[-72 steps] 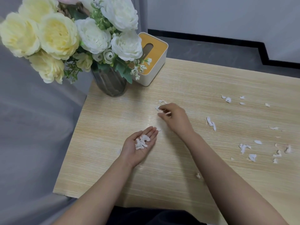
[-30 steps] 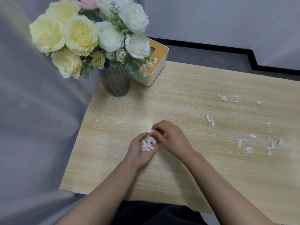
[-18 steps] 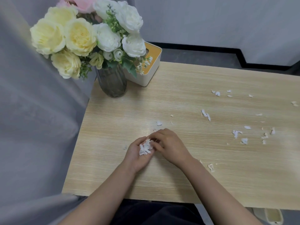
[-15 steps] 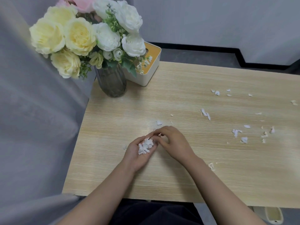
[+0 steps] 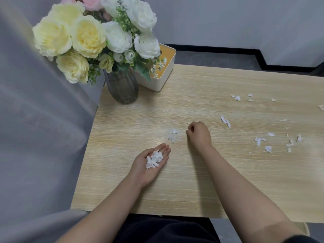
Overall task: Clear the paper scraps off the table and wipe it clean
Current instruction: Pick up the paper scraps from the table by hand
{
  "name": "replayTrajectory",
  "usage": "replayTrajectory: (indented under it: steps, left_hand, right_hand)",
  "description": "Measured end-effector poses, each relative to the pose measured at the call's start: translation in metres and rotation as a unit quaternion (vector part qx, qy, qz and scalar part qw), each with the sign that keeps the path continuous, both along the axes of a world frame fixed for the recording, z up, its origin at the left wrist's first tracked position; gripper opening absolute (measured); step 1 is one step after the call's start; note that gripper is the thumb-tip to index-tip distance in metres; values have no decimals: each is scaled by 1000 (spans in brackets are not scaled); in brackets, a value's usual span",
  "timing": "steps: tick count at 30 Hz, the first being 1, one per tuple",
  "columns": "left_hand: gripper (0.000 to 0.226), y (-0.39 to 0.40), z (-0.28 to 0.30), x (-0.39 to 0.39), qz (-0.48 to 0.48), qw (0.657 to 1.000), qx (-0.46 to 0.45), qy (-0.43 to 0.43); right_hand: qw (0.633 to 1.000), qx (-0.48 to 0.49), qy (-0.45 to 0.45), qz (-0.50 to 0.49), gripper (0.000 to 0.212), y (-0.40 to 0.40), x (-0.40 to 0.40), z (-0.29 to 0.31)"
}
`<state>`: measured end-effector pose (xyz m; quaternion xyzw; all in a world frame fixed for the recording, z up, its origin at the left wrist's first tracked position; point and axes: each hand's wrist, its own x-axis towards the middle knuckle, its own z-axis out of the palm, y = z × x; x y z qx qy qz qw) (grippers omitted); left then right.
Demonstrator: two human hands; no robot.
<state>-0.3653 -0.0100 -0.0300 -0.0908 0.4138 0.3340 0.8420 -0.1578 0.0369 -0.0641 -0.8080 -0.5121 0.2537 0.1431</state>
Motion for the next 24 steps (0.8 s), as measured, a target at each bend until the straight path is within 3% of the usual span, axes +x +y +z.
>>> replayTrajectory:
  steps: [5,12,19,24]
  left_hand:
    - [34,1,0,-6,-1,1000,2,-6]
    - [34,1,1,-12,-11,1000,0,-15]
    - [34,0,0,-18,-24,1000,1,-13]
    - [34,0,-1,-24,-24,1000,2,-12]
  right_hand:
    - [998,-6,-47,41,20,0,-3,-5]
    - [996,74,-33,32,13,11,1,-1]
    - [984,47,-107,135,15,22,1,-6]
    - [990,37,-79,107,13,22,-6,-3]
